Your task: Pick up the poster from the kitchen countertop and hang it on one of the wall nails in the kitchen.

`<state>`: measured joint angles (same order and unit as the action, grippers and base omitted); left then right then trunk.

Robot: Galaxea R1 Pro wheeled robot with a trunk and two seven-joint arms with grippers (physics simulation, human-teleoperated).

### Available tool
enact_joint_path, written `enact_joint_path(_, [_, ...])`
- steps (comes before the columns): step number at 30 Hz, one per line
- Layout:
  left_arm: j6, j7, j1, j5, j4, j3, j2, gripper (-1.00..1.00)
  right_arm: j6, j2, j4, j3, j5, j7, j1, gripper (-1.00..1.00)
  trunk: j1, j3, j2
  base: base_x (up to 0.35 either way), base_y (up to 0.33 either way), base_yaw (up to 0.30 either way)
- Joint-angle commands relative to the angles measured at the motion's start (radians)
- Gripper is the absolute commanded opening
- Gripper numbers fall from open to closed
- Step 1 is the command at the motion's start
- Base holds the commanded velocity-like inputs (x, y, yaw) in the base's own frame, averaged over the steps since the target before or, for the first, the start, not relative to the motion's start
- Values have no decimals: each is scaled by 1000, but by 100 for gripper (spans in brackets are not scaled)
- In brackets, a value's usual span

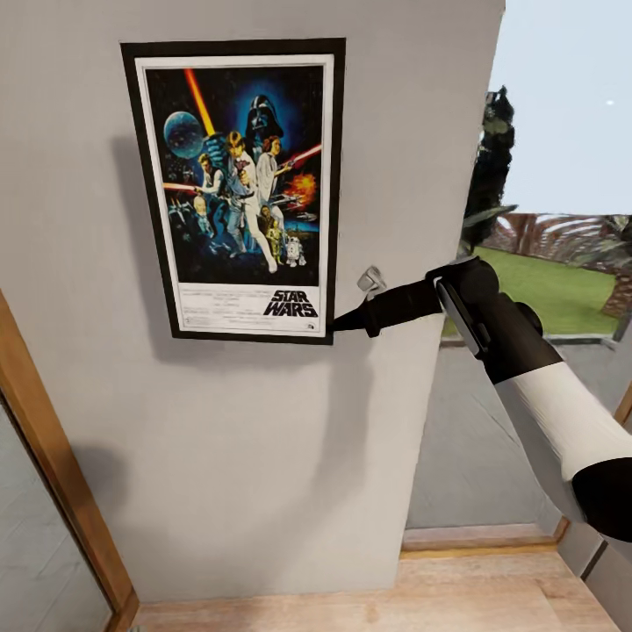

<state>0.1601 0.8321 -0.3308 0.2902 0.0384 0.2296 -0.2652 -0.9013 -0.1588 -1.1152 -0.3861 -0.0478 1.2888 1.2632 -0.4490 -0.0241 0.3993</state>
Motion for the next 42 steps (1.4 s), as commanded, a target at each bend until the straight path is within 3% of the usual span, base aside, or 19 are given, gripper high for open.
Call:
enact_joint_path(1, [6, 2, 0, -2, -2, 2, 0, 100, -10, -1, 0, -2, -6, -1, 1, -100, -1, 0, 1, 331, 112, 0])
enact_joint_path(8, [6, 2, 0, -2, -2, 2, 0, 100, -9, -1, 0, -2, -6, 0, 1, -100, -1, 0, 1, 215, 72, 0])
enact_joint_path(42, [6, 2, 0, -2, -1, 2, 0, 100, -4, -2, 0, -4, -6, 1, 1, -100, -1, 0, 1, 49, 2, 0])
